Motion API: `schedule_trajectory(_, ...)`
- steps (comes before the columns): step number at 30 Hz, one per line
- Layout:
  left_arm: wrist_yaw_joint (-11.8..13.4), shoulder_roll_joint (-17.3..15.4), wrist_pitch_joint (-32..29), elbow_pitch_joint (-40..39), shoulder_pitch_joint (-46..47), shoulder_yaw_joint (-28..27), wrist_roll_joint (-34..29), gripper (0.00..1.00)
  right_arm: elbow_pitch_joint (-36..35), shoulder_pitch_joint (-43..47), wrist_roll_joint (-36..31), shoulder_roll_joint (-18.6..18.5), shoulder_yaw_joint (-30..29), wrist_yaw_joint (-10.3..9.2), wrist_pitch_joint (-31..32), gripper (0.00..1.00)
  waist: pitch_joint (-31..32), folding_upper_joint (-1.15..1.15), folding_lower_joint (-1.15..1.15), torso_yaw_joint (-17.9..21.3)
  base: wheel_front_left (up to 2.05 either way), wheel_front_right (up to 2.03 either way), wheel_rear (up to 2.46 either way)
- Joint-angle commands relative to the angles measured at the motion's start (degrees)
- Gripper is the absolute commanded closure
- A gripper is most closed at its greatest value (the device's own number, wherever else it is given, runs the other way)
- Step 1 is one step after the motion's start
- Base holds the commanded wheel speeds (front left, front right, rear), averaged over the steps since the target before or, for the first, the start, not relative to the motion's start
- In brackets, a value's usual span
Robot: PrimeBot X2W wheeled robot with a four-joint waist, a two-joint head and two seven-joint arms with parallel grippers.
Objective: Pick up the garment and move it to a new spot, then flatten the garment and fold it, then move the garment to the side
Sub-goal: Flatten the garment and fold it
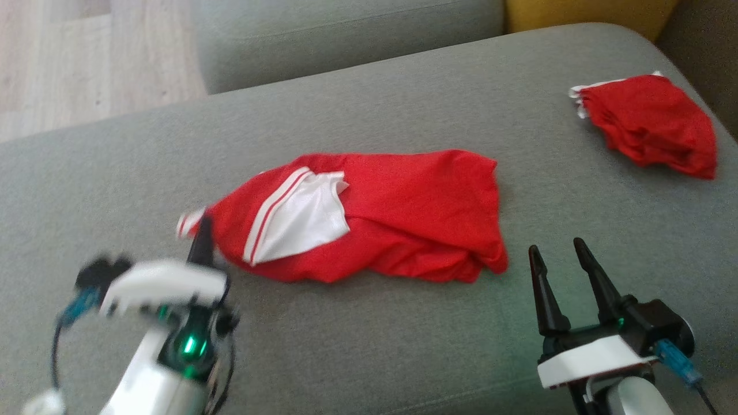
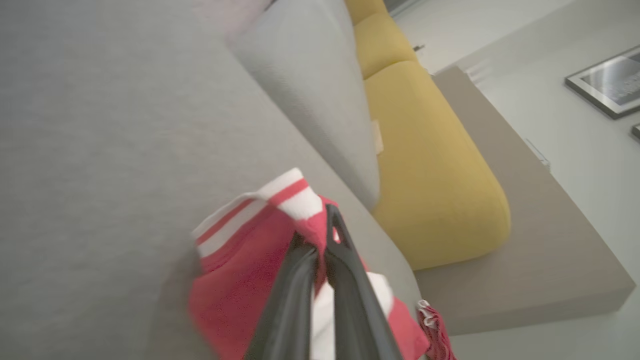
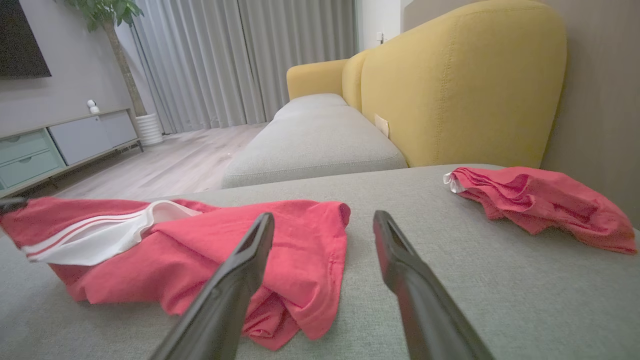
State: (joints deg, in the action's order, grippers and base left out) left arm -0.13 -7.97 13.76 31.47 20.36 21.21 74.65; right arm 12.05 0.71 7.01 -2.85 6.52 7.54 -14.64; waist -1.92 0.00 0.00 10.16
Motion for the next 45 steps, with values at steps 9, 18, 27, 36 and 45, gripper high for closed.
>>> schedule_trajectory(9,1.94,-6.63,1.17,-10.22,-8.20,-8.17,-3.82,1.00,-2.47,-0.85,-1.35,-0.36,0.16,-0.05,-0.36,0.00,-2.64,0.00,0.00,-5.70,0.00,0.00,0.00)
schedule_trajectory(18,2.72,-5.17,1.22,-11.94,-6.06,-13.01,-19.45,0.00,-1.91,-2.31,-1.48,-0.81,1.36,-0.05,-0.36,0.00,-3.84,0.00,0.00,-7.62,0.00,0.00,0.00)
schedule_trajectory(27,2.24,-0.87,1.23,-25.12,-12.50,-15.56,-49.52,0.00,-2.17,-2.11,-1.59,-0.88,0.85,-0.05,-0.36,0.00,-4.47,0.00,0.00,-8.04,0.00,0.00,0.00)
schedule_trajectory(36,4.32,3.79,1.23,-26.07,-19.95,-17.79,-61.65,0.00,-2.25,-2.55,-1.83,-0.70,0.94,-0.05,-0.36,0.00,-5.70,0.00,0.00,-9.46,0.00,0.00,0.00)
schedule_trajectory(45,6.84,3.78,1.23,-20.11,-19.18,-24.01,-60.67,0.00,-2.13,-2.92,-1.75,-0.82,0.81,-0.05,-0.36,0.00,-6.54,0.00,0.00,-9.71,0.00,0.00,0.00)
